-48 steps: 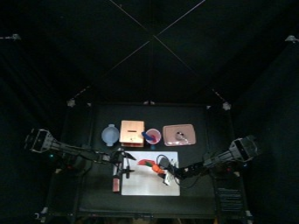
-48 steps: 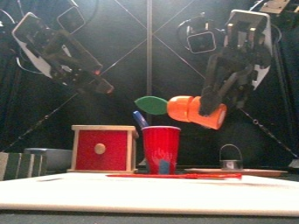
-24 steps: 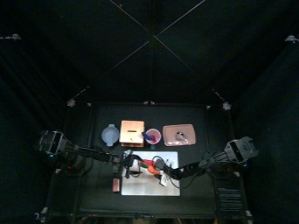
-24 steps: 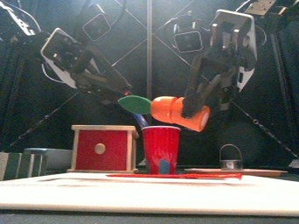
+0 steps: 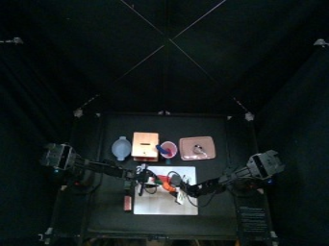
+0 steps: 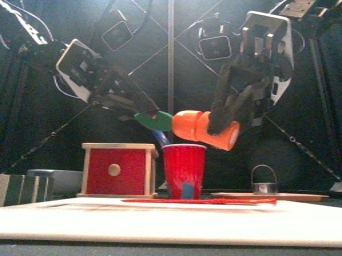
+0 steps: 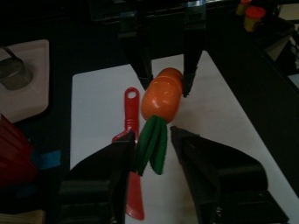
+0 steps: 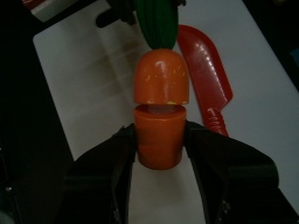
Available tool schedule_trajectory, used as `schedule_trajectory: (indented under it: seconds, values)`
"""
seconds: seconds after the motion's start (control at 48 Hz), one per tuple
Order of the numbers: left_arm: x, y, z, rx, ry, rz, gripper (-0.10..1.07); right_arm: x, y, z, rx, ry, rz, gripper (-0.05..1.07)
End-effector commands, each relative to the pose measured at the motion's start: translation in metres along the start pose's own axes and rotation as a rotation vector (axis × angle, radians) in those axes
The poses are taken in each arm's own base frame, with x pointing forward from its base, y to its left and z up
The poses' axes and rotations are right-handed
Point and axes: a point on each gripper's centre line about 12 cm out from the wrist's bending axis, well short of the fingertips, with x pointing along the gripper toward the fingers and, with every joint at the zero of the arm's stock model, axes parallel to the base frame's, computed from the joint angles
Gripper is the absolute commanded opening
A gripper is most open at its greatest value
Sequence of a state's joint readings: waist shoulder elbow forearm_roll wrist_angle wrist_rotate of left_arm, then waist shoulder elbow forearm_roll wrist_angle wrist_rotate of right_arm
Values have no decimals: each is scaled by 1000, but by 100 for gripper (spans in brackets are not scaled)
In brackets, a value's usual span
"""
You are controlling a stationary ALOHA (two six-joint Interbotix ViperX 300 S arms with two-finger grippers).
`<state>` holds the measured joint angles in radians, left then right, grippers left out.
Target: Pull apart carrot
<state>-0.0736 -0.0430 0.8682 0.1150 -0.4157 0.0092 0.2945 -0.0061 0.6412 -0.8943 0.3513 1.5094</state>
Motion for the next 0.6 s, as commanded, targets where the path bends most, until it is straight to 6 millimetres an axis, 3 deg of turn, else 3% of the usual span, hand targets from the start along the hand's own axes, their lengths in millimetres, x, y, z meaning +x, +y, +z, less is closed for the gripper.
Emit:
schedule_trajectory:
  seconds: [0.0,0.354,0.583]
  values:
    - [2,2,10,6,-27,4,72,-8,5,14,14,-38,26,45]
    - [4,0,5,18,-11,-6,70,-8,6,16,15,-42,27,45]
    - [6,1,4,19,-6,-6,76,-8,6,17,16,-43,27,45]
